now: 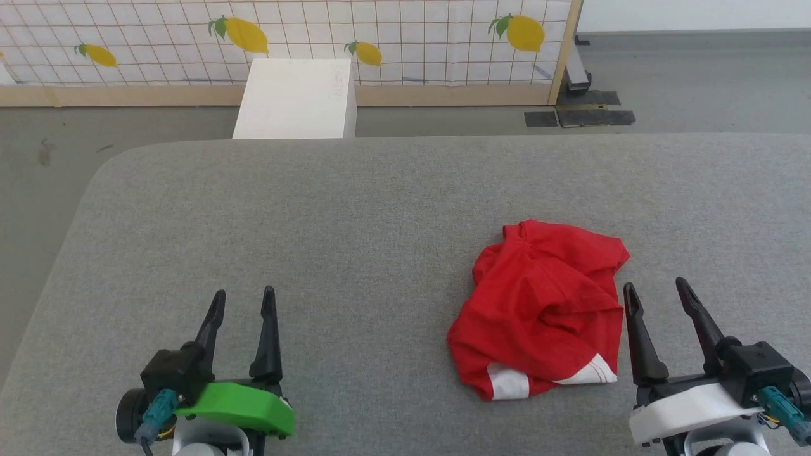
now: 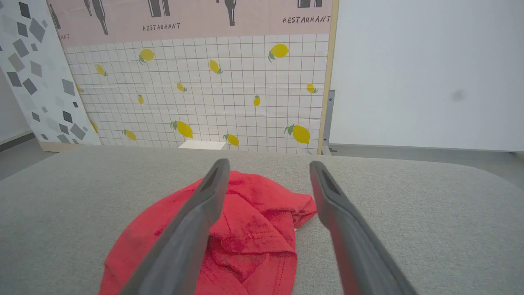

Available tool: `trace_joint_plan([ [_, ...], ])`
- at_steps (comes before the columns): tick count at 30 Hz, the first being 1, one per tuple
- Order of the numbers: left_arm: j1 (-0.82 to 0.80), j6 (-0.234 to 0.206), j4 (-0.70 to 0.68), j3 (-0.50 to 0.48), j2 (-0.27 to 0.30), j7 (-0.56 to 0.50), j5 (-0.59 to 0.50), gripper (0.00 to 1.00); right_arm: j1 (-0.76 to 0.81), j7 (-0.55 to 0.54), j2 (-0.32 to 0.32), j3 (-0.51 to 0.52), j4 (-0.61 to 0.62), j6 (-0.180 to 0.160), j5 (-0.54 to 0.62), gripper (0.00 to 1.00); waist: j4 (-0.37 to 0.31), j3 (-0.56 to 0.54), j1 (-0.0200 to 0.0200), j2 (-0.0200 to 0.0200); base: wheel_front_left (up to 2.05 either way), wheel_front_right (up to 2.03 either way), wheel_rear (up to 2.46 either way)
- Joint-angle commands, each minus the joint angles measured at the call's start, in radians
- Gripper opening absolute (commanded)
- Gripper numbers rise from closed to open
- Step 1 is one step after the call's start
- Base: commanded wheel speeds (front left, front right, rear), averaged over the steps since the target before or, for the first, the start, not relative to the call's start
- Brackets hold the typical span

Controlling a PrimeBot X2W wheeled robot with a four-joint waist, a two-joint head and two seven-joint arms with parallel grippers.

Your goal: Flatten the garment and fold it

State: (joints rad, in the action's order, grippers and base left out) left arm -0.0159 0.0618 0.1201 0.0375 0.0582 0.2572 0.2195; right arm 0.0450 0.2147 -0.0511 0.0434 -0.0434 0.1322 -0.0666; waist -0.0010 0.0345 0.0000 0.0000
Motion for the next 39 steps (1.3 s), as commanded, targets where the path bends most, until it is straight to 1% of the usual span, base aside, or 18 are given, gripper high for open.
trace_joint_plan([
  [1, 0.006, 0.008, 0.001, -0.005, -0.005, 0.004, -0.006, 1.0, -0.001, 0.004, 0.001, 0.0, -0.002, -0.002, -0.008, 1.0, 0.001, 0.002, 0.0, 0.0, 0.0, 0.0, 0.0],
  [15, 0.007, 0.01, 0.011, -0.007, -0.008, 0.005, -0.007, 1.0, -0.005, 0.009, 0.001, 0.001, -0.015, -0.002, -0.011, 1.0, 0.005, 0.001, 0.0, 0.0, 0.0, 0.0, 0.0],
  [18, 0.005, 0.006, 0.01, -0.002, -0.008, 0.005, -0.004, 1.0, -0.007, -0.011, 0.001, -0.015, -0.019, -0.002, -0.012, 1.0, 0.006, 0.005, 0.0, 0.0, 0.0, 0.0, 0.0],
  [20, 0.001, 0.003, 0.007, -0.001, -0.008, 0.005, -0.003, 1.0, -0.014, -0.071, 0.001, -0.037, -0.039, -0.002, -0.014, 1.0, 0.004, 0.012, 0.0, 0.0, 0.0, 0.0, 0.0],
  [26, -0.018, -0.001, 0.001, 0.004, -0.008, 0.005, -0.001, 1.0, -0.076, -0.383, 0.001, -0.085, -0.136, -0.002, 0.009, 1.0, 0.01, 0.041, 0.0, 0.0, 0.0, 0.0, 0.0],
  [30, -0.03, -0.002, -0.001, 0.014, -0.008, 0.005, 0.004, 1.0, -0.117, -0.555, 0.001, -0.095, -0.179, -0.002, 0.007, 1.0, 0.024, 0.058, 0.0, 0.0, 0.0, 0.0, 0.0],
  [33, -0.034, -0.001, 0.002, 0.024, -0.008, 0.005, 0.007, 1.0, -0.134, -0.657, 0.001, -0.089, -0.201, -0.002, 0.015, 1.0, 0.036, 0.065, 0.0, 0.0, 0.0, 0.0, 0.0],
  [36, -0.035, -0.002, 0.004, 0.029, -0.008, 0.005, 0.009, 1.0, -0.143, -0.712, 0.001, -0.082, -0.209, -0.002, 0.022, 1.0, 0.046, 0.068, 0.0, 0.0, 0.0, 0.0, 0.0],
  [37, -0.035, -0.001, 0.008, 0.031, -0.008, 0.005, 0.009, 1.0, -0.145, -0.743, 0.001, -0.085, -0.216, -0.002, 0.01, 0.36, 0.051, 0.066, 0.0, 0.0, 0.0, 0.0, 0.0],
  [38, -0.034, 0.0, 0.009, 0.032, -0.008, 0.005, 0.009, 1.0, -0.146, -0.75, 0.001, -0.09, -0.215, -0.002, 0.002, 0.14, 0.053, 0.064, 0.0, 0.0, 0.0, 0.0, 0.0],
  [39, -0.033, 0.0, 0.011, 0.032, -0.008, 0.005, 0.009, 1.0, -0.147, -0.751, 0.001, -0.101, -0.209, -0.002, -0.004, 0.0, 0.055, 0.062, 0.0, 0.0, 0.0, 0.0, 0.0],
])
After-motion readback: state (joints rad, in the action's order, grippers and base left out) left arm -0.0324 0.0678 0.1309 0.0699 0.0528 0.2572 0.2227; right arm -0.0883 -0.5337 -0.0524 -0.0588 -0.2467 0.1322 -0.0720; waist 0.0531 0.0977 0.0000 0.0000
